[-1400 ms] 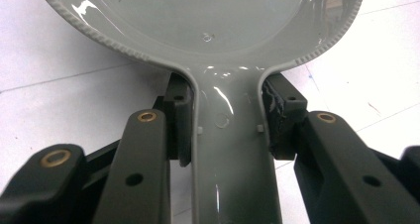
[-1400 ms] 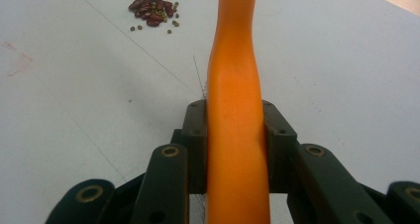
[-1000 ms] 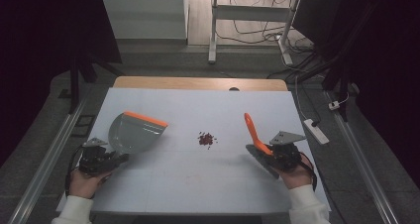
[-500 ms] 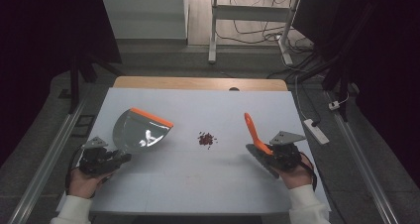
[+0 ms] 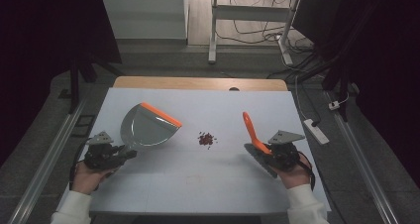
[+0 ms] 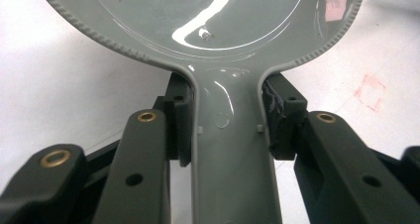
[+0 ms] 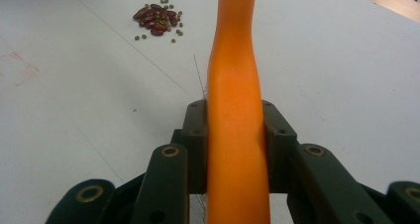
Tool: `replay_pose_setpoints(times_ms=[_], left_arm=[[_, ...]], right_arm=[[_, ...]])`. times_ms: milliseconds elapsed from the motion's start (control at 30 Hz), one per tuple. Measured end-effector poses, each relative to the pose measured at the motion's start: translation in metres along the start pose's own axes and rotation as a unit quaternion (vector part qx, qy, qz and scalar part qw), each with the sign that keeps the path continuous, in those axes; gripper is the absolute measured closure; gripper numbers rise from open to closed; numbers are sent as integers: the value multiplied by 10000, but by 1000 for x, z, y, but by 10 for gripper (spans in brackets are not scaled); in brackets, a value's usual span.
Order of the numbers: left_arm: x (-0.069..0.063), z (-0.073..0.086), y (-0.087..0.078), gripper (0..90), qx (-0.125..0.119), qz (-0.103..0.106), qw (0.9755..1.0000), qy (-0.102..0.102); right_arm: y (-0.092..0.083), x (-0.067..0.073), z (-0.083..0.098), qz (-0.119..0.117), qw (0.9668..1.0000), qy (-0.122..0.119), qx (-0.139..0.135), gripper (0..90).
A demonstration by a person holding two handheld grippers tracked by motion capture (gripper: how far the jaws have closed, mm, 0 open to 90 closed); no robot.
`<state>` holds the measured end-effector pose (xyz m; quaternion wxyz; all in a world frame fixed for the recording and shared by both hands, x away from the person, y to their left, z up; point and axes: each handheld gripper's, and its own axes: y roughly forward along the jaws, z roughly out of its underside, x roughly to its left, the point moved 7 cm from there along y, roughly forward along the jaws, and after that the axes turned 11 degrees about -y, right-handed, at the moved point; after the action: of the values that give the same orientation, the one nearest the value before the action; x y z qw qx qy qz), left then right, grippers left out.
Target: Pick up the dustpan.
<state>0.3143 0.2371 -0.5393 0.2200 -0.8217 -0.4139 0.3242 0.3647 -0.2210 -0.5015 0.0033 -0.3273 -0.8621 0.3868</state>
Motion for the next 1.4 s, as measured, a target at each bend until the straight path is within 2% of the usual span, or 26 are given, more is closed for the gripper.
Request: replay_pose_setpoints(times_ms=[100,400,633,867,1067,1200,1300,1400], left_arm=[[-1,-1,-1,619,-28,108,9999,10],[-10,-3,1,619,-20,131,9999,106],[-24,-5,5,619,49,275,9986,456],[-39,-15,5,619,51,380,9971,657],[-38,-23,9,619,199,401,9956,822],[-42,-29,12,619,142,474,9948,891],[-44,-26,11,618,252,498,9931,1027],[-45,-21,9,619,333,505,9929,1028]], right_arm=[[0,0,-2,22,10000,14,-26,701],[-3,2,-6,82,9999,-39,-79,701],[-2,2,-5,98,9999,-67,-87,701],[-2,5,-5,83,9999,-109,-82,701],[-9,3,-8,163,9997,-29,-167,701],[-9,2,-8,178,9997,-50,-175,701],[-8,3,-7,178,9997,-41,-159,701],[-7,2,-6,185,9997,-21,-170,701]])
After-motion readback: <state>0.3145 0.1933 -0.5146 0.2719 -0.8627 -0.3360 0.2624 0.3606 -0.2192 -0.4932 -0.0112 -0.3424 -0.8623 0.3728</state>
